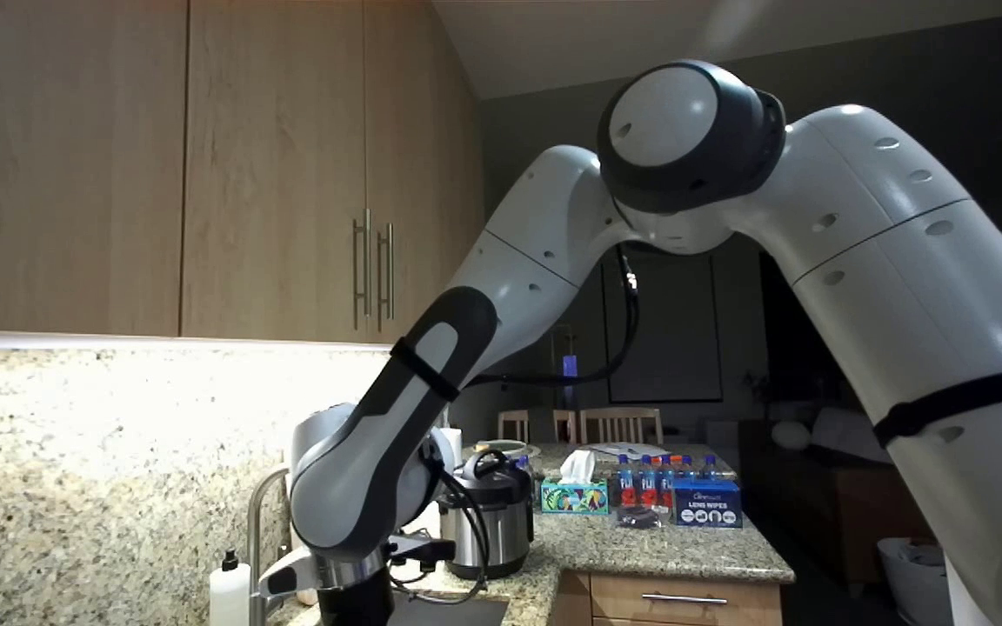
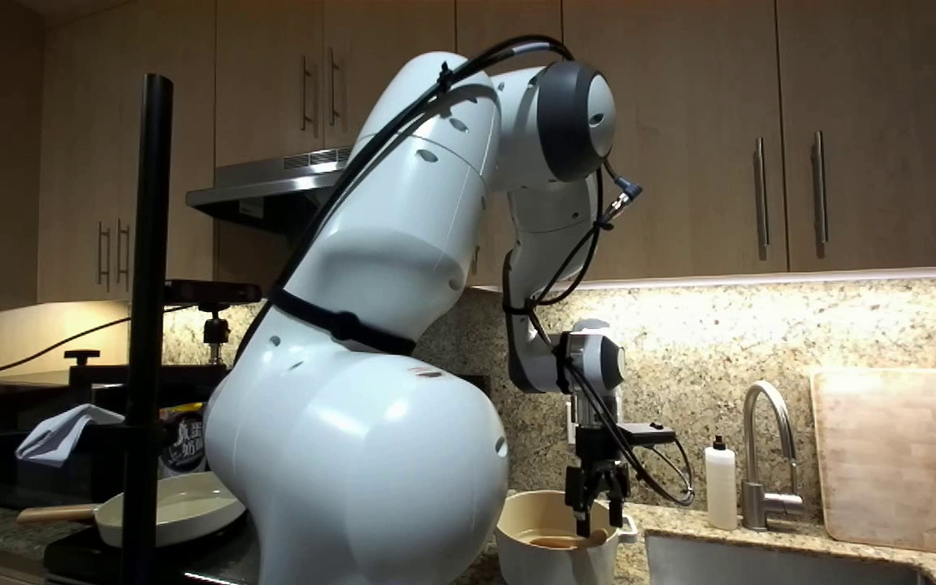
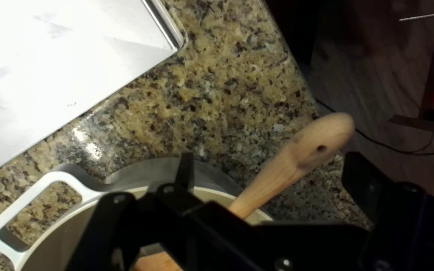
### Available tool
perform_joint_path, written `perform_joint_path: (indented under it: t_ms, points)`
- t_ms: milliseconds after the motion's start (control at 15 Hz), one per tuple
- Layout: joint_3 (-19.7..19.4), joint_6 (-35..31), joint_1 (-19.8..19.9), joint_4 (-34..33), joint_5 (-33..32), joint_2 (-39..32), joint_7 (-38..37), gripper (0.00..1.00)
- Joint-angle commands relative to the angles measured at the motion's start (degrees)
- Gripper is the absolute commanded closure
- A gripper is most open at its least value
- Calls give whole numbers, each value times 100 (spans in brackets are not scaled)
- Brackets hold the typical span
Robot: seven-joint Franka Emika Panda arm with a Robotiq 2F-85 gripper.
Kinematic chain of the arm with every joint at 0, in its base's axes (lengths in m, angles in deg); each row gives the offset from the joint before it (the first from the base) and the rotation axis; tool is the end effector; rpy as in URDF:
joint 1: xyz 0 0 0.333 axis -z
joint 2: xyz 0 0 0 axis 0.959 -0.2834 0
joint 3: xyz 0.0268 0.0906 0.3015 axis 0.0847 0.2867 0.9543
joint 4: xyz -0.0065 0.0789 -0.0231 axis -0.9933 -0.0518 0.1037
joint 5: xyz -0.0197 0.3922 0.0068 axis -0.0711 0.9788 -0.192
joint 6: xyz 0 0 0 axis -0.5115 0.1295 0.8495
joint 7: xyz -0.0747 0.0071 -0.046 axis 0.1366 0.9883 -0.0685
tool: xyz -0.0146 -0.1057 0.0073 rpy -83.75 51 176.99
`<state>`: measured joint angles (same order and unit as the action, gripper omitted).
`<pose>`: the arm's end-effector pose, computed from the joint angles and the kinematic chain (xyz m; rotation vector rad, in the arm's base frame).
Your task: Pick up the cooking stick and stir in the pot
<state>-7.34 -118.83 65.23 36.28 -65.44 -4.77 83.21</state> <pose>0.5232 0.2001 0.2205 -2.1449 -2.2603 0.2716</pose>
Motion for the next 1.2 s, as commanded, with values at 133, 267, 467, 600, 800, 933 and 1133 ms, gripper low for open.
perform_joint_path:
  t_ms: [133,267,467,600,800,933,1133]
  points:
    - [56,195,144,-244,214,-272,134,0]
    - [70,230,134,-308,191,-338,145,0]
    - [77,270,110,-397,128,-410,171,32]
    - [88,312,123,-445,144,-448,200,46]
    - [95,392,135,-480,148,-457,215,65]
    - [96,373,129,-435,157,-381,150,78]
    - [69,304,67,-334,110,-192,-55,95]
